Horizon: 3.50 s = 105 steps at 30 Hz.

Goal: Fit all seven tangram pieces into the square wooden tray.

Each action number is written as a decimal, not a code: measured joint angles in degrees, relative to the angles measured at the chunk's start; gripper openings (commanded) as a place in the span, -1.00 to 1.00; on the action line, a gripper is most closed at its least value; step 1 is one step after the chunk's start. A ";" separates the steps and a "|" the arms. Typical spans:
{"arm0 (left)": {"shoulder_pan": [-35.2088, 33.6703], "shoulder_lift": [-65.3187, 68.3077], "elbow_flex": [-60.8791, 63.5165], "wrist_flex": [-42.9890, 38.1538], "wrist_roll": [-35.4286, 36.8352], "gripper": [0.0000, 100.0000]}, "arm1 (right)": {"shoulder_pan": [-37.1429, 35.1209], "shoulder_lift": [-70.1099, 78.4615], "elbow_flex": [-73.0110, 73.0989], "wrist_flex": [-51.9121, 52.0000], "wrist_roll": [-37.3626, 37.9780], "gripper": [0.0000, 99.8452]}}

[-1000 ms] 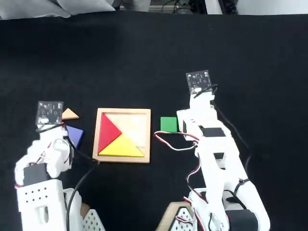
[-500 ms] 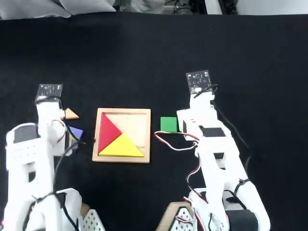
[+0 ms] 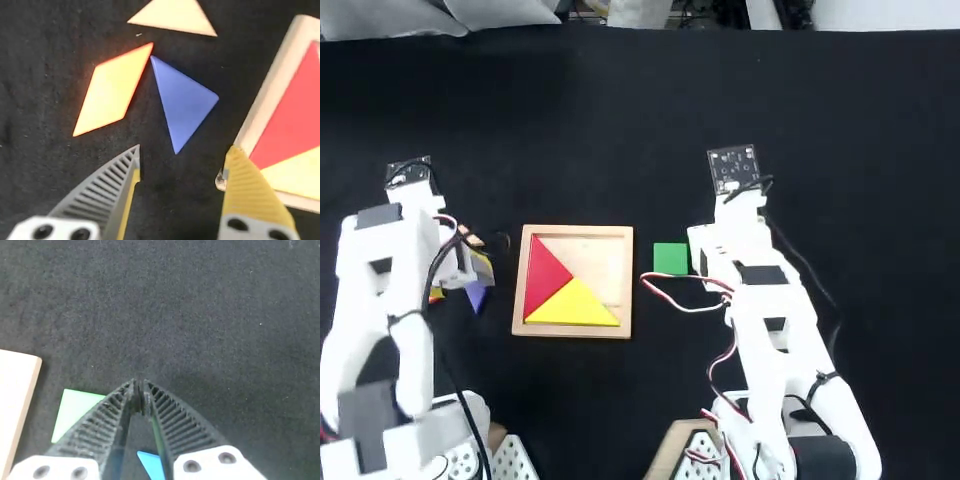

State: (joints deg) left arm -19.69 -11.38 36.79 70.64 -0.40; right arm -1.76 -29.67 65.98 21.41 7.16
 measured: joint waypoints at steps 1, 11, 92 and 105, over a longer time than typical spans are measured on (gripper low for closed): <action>0.00 1.85 -0.62 -0.88 0.62 -0.46 | 0.00 0.00 0.00 0.00 0.00 -0.98; 0.00 10.55 -1.32 -9.05 2.11 -0.46 | 0.00 0.00 0.00 -0.18 0.00 -0.98; 4.13 19.78 -6.68 -11.69 11.16 -0.36 | -0.62 0.00 0.35 -0.18 0.00 -0.98; 5.89 12.04 -1.41 -11.43 -7.56 -0.40 | -0.62 0.00 0.35 -0.18 0.00 -0.98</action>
State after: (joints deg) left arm -13.80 0.66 35.38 59.21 -7.96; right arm -2.37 -29.67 66.33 21.23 7.16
